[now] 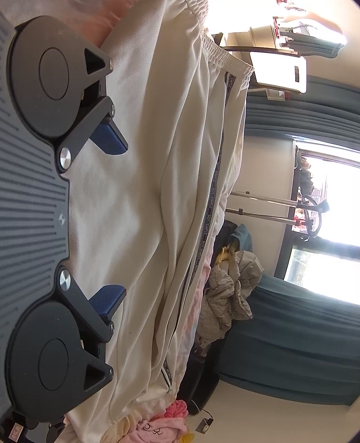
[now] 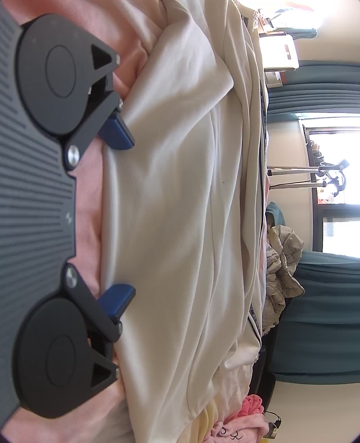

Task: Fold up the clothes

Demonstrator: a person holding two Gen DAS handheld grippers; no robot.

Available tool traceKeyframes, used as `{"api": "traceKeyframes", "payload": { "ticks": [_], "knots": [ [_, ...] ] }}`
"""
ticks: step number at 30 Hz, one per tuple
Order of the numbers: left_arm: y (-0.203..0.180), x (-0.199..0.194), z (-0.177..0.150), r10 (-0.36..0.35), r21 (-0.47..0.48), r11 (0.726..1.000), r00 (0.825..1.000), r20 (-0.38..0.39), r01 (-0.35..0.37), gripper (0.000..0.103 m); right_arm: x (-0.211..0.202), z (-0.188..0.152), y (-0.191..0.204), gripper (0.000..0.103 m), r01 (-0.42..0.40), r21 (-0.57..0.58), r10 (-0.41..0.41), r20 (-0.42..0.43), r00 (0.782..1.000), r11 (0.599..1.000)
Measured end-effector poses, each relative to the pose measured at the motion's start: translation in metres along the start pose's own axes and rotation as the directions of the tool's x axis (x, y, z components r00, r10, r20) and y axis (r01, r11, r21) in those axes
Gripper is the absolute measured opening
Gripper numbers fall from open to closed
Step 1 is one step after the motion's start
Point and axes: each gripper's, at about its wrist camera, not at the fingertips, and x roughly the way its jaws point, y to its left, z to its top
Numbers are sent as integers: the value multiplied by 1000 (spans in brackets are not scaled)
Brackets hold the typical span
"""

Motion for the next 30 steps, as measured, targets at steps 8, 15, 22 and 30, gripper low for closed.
{"api": "traceKeyframes", "payload": {
  "ticks": [8, 15, 22, 30],
  "knots": [
    [5, -3, 2, -13, -31, 999, 1000, 5, 13, 101, 0, 0, 0, 103, 0, -1, 0, 0, 1000, 1000],
    [6, -3, 2, -19, -35, 999, 1000, 3, 19, 101, 1, 0, 1, 103, 0, -2, 0, 0, 1000, 1000],
    [4, -4, 2, -18, -33, 999, 1000, 6, 19, 101, 1, 0, 1, 103, 0, -2, 0, 0, 1000, 1000],
    [3, -5, 2, -21, -33, 999, 1000, 6, 21, 101, 1, 0, 1, 103, 1, -2, -1, 0, 1000, 1000]
  ]
}}
